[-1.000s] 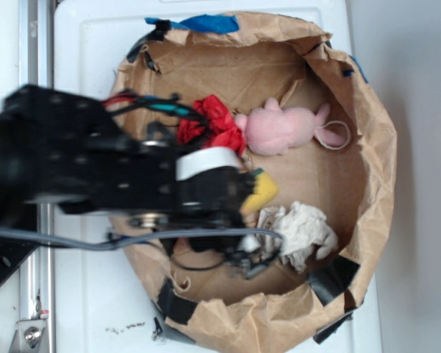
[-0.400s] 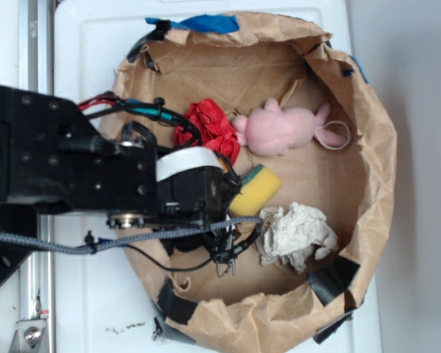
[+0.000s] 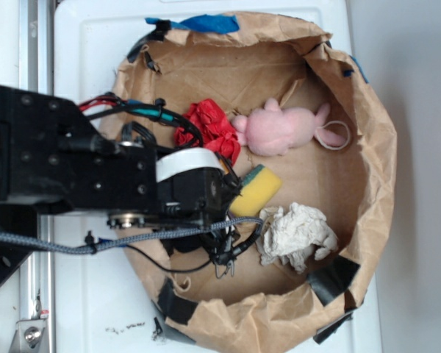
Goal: Grab the green sponge.
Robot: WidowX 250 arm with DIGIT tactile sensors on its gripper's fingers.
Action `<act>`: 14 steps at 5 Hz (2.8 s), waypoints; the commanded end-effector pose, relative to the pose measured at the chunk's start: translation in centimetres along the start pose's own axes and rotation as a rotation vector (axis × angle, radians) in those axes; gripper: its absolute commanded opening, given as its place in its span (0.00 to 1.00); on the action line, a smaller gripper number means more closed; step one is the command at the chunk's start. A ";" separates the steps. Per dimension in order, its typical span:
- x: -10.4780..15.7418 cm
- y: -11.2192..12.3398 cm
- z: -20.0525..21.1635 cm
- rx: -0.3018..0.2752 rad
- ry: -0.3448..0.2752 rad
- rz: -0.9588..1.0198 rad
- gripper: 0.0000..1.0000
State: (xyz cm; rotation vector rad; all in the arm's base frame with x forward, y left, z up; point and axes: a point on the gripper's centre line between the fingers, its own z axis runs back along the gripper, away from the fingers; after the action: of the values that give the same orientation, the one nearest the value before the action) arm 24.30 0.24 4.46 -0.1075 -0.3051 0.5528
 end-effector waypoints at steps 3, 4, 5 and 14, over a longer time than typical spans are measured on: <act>3.8 -2.5 2.2 -0.059 -0.029 -0.010 1.00; 4.3 -2.9 2.0 -0.050 -0.035 -0.012 1.00; 4.6 -2.7 1.3 -0.020 -0.029 -0.008 1.00; 1.8 -0.9 4.0 -0.022 0.095 -0.277 0.00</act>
State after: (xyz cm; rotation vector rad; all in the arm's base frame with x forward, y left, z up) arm 24.01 0.25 7.40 -0.1035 -0.1661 0.2750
